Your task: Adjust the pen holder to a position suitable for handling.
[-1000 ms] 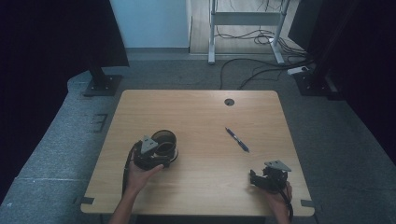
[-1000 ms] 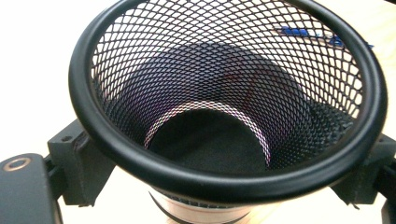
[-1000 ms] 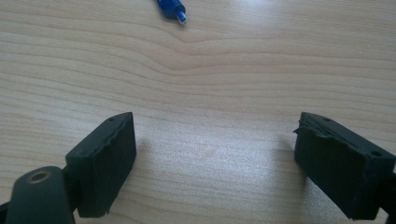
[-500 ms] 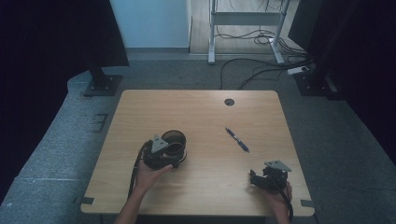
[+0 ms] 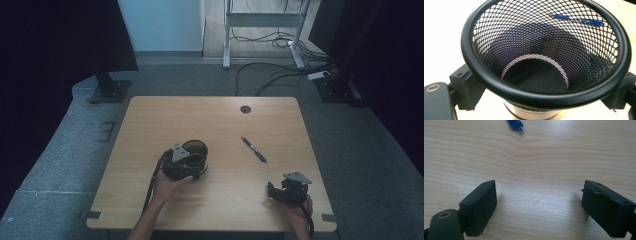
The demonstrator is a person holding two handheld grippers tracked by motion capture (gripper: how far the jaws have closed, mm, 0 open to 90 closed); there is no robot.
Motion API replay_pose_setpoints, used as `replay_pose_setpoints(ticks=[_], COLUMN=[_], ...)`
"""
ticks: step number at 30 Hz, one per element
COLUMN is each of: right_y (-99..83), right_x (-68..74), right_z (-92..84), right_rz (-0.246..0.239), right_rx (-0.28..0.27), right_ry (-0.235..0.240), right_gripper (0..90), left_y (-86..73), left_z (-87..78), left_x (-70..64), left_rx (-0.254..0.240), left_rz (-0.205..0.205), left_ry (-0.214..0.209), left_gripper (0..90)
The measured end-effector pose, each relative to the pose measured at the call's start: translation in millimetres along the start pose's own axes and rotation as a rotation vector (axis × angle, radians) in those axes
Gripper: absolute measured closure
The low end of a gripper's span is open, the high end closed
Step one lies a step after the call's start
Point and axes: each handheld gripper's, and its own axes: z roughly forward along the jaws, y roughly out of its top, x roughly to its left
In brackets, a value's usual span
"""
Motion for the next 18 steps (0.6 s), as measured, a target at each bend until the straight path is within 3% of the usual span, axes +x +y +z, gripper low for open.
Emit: replay_pose_setpoints(ticks=[12, 18], right_y=[0.0, 0.0], right_x=[-0.1, -0.1], right_z=[0.0, 0.0], right_rz=[0.0, 0.0], right_rx=[0.0, 0.0], right_ry=[0.0, 0.0], right_gripper=[12.1, 12.1], left_y=[6.3, 10.1], left_z=[17.9, 29.7], left_x=[-7.0, -13.8], left_rx=[0.015, 0.022], left_rz=[0.0, 0.018], left_ry=[-0.012, -0.02], left_gripper=[9.8, 9.8])
